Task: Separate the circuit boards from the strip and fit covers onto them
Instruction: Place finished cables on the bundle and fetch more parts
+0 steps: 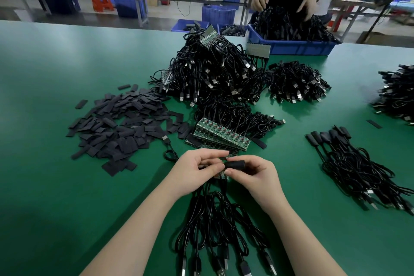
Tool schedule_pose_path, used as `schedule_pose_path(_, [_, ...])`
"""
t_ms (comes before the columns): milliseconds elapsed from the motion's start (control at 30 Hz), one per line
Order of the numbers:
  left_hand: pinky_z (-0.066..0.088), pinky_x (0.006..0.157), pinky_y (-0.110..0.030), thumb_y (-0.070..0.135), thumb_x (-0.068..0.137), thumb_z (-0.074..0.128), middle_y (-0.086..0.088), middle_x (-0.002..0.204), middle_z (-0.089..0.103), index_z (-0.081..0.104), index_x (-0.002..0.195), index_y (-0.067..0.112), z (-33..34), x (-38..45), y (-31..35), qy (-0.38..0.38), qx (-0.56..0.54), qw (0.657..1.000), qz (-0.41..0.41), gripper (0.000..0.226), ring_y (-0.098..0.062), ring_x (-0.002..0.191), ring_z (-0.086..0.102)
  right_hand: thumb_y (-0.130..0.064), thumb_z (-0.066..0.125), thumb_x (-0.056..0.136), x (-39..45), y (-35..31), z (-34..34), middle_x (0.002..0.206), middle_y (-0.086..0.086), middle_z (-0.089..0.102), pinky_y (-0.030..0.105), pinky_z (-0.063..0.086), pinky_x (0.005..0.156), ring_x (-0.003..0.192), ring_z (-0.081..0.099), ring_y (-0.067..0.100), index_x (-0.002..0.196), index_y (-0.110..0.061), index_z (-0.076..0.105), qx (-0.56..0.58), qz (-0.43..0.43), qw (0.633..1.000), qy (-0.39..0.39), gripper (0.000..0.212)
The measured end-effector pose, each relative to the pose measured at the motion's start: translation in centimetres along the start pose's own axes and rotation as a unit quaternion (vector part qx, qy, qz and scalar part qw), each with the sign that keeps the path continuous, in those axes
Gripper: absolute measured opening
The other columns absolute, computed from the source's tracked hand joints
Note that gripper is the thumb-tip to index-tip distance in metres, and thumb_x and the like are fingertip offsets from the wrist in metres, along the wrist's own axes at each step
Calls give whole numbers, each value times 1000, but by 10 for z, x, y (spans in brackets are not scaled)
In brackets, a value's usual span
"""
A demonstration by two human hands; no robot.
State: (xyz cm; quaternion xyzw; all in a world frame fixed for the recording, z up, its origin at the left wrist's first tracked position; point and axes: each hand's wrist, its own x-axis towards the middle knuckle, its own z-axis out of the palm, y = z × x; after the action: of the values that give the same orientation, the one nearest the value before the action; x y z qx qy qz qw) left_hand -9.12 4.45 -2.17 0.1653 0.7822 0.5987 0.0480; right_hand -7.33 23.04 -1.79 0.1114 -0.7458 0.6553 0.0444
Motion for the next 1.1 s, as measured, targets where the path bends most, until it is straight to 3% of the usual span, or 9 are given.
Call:
schedule_pose_path(67, [50,89,-17,15,92,66,11,89,74,65,115,45,-1,1,1,-9,1,1000,-4,38,-5,89,69,-26,83,64,0,0,0,79,-5,76,15,52,67,67,69,5,80,-40,77,2,3,1000,-7,22])
schedule_pose_path(300, [52,89,-19,8,93,63,19,106,72,65,104,60,-2,4,4,-26,-12,1000,-14,53,-2,103,66,-12,85,70,2,5,-2,83,-2,77,18,53,71,75,71,9,83,-34,78,12,1,1000,-1,26])
schedule_pose_path(467, [48,75,-9,26,85,73,24,90,71,71,92,45,7,-1,4,69,84,993,34,21,4,85,67,-22,84,69,1,4,-2,89,-3,77,21,55,74,79,71,11,87,-33,79,9,-1,1000,2,21])
schedule_pose_path(533, [50,73,-11,30,83,73,27,85,70,72,87,46,12,-2,3,104,115,987,42,16,6,82,66,-23,83,70,1,4,-2,87,-4,77,23,56,75,79,72,12,86,-36,79,2,5,1000,9,21])
schedule_pose_path(767, [51,87,-15,20,78,80,28,99,70,68,99,57,7,-3,-2,63,84,994,40,43,7,97,65,-9,84,74,2,7,-2,84,-5,77,20,55,70,75,70,8,79,-37,77,1,24,1000,19,29])
schedule_pose_path(900, [54,83,-19,18,80,78,27,94,71,70,91,52,12,-3,-4,112,111,985,68,37,6,90,67,-8,84,73,3,6,-3,81,-3,76,19,54,69,72,70,8,81,-37,78,16,29,999,25,30])
schedule_pose_path(1000, [53,85,-20,23,82,74,26,99,70,72,101,44,16,-4,-1,123,132,979,95,29,5,96,65,-5,82,75,3,9,-4,77,1,75,18,53,66,69,67,8,82,-27,78,46,41,997,42,24])
schedule_pose_path(1100, [53,88,-22,16,83,74,22,102,71,75,108,30,19,-4,0,130,163,969,132,28,4,99,64,-8,80,77,3,8,-4,75,2,74,19,53,65,68,65,9,82,-25,78,62,52,995,52,18])
